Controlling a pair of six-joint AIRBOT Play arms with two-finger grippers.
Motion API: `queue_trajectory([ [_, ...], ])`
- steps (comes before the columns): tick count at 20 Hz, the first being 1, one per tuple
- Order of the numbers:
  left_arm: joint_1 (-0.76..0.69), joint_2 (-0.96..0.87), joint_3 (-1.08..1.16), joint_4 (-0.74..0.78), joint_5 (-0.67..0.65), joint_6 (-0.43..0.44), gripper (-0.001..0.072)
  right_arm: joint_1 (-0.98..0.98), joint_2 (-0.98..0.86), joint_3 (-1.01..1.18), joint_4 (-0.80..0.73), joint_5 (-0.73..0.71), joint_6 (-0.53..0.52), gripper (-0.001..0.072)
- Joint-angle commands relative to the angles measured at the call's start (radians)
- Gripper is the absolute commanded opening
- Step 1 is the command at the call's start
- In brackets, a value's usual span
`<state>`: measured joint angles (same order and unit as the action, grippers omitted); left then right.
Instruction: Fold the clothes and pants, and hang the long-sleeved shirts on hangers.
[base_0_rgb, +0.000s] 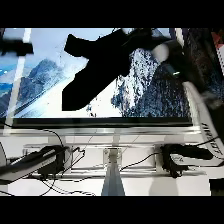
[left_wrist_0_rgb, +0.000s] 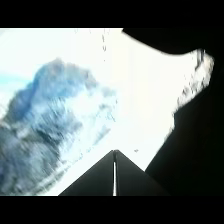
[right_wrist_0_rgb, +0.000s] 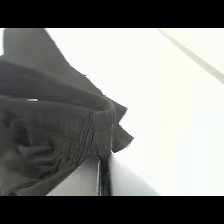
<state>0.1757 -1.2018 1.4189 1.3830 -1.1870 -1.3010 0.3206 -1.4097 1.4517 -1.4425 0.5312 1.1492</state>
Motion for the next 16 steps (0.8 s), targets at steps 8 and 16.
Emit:
queue_trajectory([
  [8,0.279,0.004,-0.845,-0.599,0.042,0.288,0.0478,-0.388,0.077,-0.046,0.058,0.36,0.182,0.0024],
  [16,0.18,-0.105,-0.952,-0.673,0.225,0.289,0.0477,-0.388,0.077,-0.046,0.111,0.342,0.182,0.0024],
])
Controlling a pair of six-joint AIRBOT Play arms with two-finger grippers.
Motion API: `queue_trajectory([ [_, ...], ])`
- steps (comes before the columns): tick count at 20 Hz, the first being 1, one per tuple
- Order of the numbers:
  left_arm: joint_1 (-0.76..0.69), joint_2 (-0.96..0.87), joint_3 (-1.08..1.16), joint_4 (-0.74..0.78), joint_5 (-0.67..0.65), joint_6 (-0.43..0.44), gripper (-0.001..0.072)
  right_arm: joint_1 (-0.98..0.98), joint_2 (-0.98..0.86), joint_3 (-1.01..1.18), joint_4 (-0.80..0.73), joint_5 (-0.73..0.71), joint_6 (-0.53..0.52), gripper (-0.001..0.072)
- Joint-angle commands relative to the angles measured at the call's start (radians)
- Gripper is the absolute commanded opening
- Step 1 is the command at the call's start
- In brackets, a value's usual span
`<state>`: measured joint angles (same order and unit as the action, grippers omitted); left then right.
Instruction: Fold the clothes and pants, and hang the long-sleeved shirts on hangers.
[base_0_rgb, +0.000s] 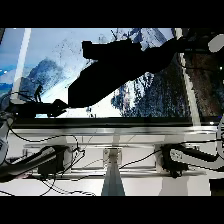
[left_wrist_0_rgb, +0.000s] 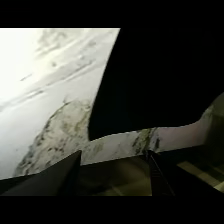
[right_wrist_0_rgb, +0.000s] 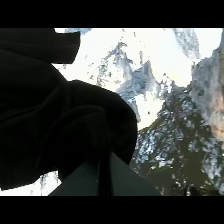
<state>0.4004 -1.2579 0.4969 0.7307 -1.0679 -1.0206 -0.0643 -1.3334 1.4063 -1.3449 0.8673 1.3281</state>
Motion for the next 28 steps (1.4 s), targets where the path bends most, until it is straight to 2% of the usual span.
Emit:
queue_trajectory([
  [1,-0.065,-0.066,-0.03,-0.068,0.152,0.011,0.0476,-0.003,0.0,-0.001,0.014,0.008,0.003,0.0024],
  [2,-0.08,-0.075,-0.03,-0.122,0.195,0.024,0.0473,-0.003,0.001,-0.001,0.014,0.008,0.003,0.0024],
  [3,-0.091,-0.081,-0.029,-0.175,0.233,0.042,0.0429,-0.003,0.001,-0.001,0.013,0.007,0.003,0.0024],
  [4,-0.097,-0.081,-0.029,-0.229,0.274,0.057,0.0267,-0.003,0.001,-0.001,0.013,0.006,0.003,0.0024],
  [5,-0.1,-0.081,-0.028,-0.282,0.315,0.068,0.0146,-0.003,0.001,-0.001,0.013,0.005,0.003,0.0024],
  [6,-0.1,-0.081,-0.028,-0.336,0.348,0.068,0.0062,-0.003,0.001,-0.001,0.012,0.003,0.003,0.0024],
  [7,-0.1,-0.081,-0.026,-0.394,0.363,0.072,0.0009,-0.003,0.001,-0.001,0.01,0.003,0.002,0.0024],
  [9,-0.1,-0.08,0.002,-0.508,0.361,0.138,0.0008,-0.003,0.001,-0.001,0.005,-0.015,0.003,0.0023],
  [13,-0.096,-0.07,0.226,-0.549,0.343,0.145,0.0004,-0.004,0.004,0.035,-0.051,-0.126,0.028,0.0023],
  [16,-0.063,-0.07,0.546,-0.543,0.35,0.048,0.0002,-0.033,0.004,0.15,-0.153,-0.181,0.086,0.0023],
  [18,-0.034,-0.07,0.776,-0.455,0.35,-0.018,0.0001,-0.086,0.004,0.259,-0.153,-0.161,0.104,0.0023],
  [20,-0.003,-0.07,0.967,-0.259,0.344,-0.156,0.0001,-0.154,0.004,0.364,-0.153,-0.102,0.103,0.0023],
  [22,0.031,-0.069,1.081,-0.039,0.311,-0.3,0.0002,-0.23,0.004,0.429,-0.154,0.016,0.104,0.0023],
  [24,0.063,-0.069,1.091,0.159,0.21,-0.409,0.0002,-0.311,-0.002,0.427,-0.156,0.187,0.117,0.0022],
  [26,0.068,-0.078,1.062,0.371,0.083,-0.435,0.0003,-0.389,-0.009,0.36,-0.154,0.335,0.211,0.0022],
  [28,0.067,-0.08,0.966,0.494,0.007,-0.435,0.0003,-0.439,-0.006,0.239,-0.151,0.431,0.266,0.0022],
])
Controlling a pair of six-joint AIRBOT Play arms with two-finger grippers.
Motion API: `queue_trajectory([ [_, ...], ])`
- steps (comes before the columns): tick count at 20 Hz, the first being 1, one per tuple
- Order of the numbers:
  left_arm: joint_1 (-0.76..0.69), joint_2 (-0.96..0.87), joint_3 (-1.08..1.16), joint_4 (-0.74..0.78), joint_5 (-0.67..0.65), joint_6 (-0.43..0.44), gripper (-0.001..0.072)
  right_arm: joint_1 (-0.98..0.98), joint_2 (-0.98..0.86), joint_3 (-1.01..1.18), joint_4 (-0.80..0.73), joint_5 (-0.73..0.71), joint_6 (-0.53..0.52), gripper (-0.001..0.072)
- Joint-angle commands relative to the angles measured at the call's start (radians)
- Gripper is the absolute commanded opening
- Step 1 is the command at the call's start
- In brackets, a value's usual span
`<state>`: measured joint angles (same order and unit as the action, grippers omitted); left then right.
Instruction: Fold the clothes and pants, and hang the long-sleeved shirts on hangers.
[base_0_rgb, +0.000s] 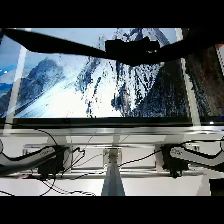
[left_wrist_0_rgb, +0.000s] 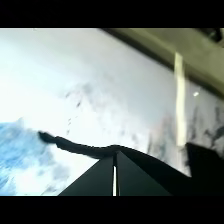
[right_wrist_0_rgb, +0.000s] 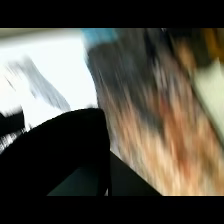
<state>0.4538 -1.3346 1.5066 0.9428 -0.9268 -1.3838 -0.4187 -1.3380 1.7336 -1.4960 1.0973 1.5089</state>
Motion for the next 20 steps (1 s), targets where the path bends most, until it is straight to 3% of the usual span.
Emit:
queue_trajectory([
  [1,0.013,-0.002,-0.103,0.312,-0.147,-0.071,0.0003,-0.098,0.006,-0.162,-0.001,0.228,0.084,0.0023],
  [5,0.014,0.014,-0.371,0.386,-0.123,-0.067,0.0004,-0.106,0.117,-0.521,-0.011,0.169,0.07,0.0023],
  [8,0.014,0.037,-0.521,0.529,-0.137,0.031,0.0005,-0.106,0.26,-0.801,-0.025,0.09,0.068,0.0023],
  [11,0.029,0.065,-0.611,0.648,-0.139,0.03,0.0005,-0.106,0.374,-0.98,-0.038,0.109,0.011,0.0023],
  [16,0.089,0.064,-0.631,0.731,-0.179,0.03,0.0005,-0.106,0.405,-1.063,-0.09,0.311,-0.145,0.0023],
  [20,0.122,0.059,-0.632,0.755,-0.185,0.031,0.0006,-0.106,0.405,-1.065,-0.105,0.293,-0.192,0.0024],
])
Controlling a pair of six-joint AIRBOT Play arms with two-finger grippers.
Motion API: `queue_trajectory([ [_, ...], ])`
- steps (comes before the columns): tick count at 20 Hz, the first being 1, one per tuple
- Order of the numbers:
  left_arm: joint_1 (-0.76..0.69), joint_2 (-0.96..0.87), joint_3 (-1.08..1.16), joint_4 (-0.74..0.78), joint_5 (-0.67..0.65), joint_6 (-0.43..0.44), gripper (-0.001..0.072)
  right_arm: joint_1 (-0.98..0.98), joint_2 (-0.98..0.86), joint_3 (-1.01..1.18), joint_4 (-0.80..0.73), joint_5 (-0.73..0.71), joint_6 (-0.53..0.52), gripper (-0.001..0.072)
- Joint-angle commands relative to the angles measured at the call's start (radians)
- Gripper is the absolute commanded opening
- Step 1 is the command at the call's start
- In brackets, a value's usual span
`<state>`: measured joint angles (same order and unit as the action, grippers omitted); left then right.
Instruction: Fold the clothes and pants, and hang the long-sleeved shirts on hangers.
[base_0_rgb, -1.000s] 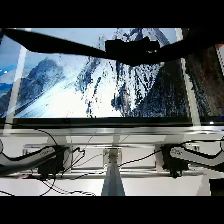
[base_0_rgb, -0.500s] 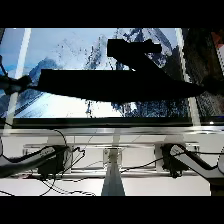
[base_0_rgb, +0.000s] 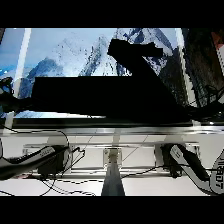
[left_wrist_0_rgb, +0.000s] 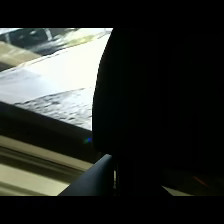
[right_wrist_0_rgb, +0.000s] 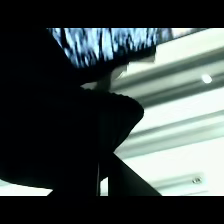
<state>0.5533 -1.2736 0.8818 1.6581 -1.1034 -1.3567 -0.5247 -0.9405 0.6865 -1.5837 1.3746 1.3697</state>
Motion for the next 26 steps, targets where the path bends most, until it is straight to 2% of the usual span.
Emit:
queue_trajectory([
  [1,0.022,-0.005,-0.007,0.04,0.005,0.003,0.0006,0.0,0.007,-0.018,-0.016,-0.014,-0.053,0.0059],
  [2,0.02,-0.005,-0.007,0.038,0.018,0.003,0.0017,0.0,0.007,-0.017,-0.008,-0.039,-0.053,0.0296],
  [3,0.019,-0.005,-0.007,0.036,0.023,0.003,0.0164,0.0,0.007,-0.013,-0.002,-0.048,-0.053,0.0572],
  [4,0.02,-0.005,-0.007,0.037,0.029,0.004,0.0454,0.0,0.007,-0.006,0.006,-0.05,-0.056,0.0653],
  [5,0.02,-0.005,-0.007,0.04,0.037,0.003,0.072,0.0,0.008,0.003,0.012,-0.05,-0.056,0.0653],
  [6,0.02,-0.005,-0.006,0.043,0.042,0.003,0.0697,0.004,0.008,0.016,0.018,-0.05,-0.056,0.0653],
  [8,0.02,-0.005,0.005,0.043,0.055,0.002,0.0697,0.047,0.008,0.045,0.058,-0.05,-0.068,0.0653],
  [10,0.02,-0.005,0.035,0.043,0.064,-0.02,0.0696,0.14,0.008,0.062,0.151,-0.068,-0.139,0.0653],
  [12,0.02,-0.005,0.075,0.029,0.069,-0.035,0.0696,0.29,0.005,0.063,0.233,-0.126,-0.187,0.0653],
  [14,0.02,-0.005,0.101,-0.017,0.071,-0.035,0.0696,0.48,-0.013,0.063,0.243,-0.215,-0.185,0.0653],
  [15,0.02,-0.005,0.104,-0.043,0.072,-0.035,0.0696,0.572,-0.028,0.063,0.24,-0.264,-0.177,0.0653],
  [18,0.02,-0.005,0.104,-0.107,0.071,-0.035,0.0695,0.826,-0.118,0.063,0.165,-0.394,-0.053,0.0653],
  [19,0.02,-0.005,0.104,-0.121,0.071,-0.035,0.0696,0.884,-0.158,0.063,0.135,-0.41,-0.054,0.0654],
  [21,0.02,-0.005,0.104,-0.123,0.071,-0.034,0.0696,0.965,-0.24,0.064,0.09,-0.44,-0.049,0.0654],
  [24,0.02,-0.005,0.104,-0.123,0.071,-0.034,0.0695,0.982,-0.32,0.074,0.073,-0.46,0.011,0.0648],
  [25,0.02,-0.005,0.104,-0.123,0.071,-0.034,0.0696,0.98,-0.33,0.077,0.034,-0.463,0.039,0.0587],
  [26,0.02,-0.005,0.104,-0.123,0.071,-0.034,0.0696,0.98,-0.333,0.083,-0.039,-0.459,0.08,0.0477],
])
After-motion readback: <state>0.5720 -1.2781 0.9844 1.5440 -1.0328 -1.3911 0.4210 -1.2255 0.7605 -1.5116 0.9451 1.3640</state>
